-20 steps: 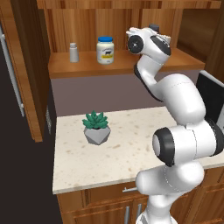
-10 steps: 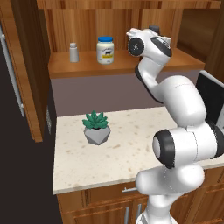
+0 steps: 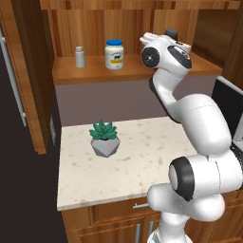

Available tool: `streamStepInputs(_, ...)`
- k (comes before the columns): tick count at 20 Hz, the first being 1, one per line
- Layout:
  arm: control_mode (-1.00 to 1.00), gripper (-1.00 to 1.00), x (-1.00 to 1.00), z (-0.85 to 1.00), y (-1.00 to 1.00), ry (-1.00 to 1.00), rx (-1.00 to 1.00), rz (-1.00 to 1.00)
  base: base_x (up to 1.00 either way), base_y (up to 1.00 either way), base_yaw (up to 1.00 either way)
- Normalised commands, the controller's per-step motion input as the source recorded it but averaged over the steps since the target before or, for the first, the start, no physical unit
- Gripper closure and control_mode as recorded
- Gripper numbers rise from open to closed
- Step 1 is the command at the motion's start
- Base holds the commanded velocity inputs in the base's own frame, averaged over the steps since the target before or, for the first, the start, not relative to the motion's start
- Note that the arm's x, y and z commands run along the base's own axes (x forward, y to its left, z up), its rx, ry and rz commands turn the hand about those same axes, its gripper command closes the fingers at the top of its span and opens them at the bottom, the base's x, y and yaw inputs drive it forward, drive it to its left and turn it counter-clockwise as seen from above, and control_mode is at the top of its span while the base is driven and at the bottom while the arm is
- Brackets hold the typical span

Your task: Collect the paprika, mayonnaise, and shaker from the cabinet and place them next to the stove.

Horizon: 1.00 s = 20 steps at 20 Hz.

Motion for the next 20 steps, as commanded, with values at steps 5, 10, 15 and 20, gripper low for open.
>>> streamStepInputs(5, -1.00, 1.00, -0.85, 0.04, 0.04, -0.02, 0.00, 0.00, 0.00, 0.00, 0.00)
streamStepInputs(10, -1.00, 1.00, -0.91, 0.03, 0.13, 0.00, 0.00, 0.00, 0.00, 0.00, 0.00)
streamStepInputs(15, -1.00, 1.00, -0.89, 0.00, 0.21, 0.00, 0.00, 0.00, 0.00, 0.00, 0.00)
streamStepInputs(20, -1.00, 1.00, -0.88, 0.00, 0.16, 0.00, 0.00, -0.03, 0.00, 0.00, 0.00)
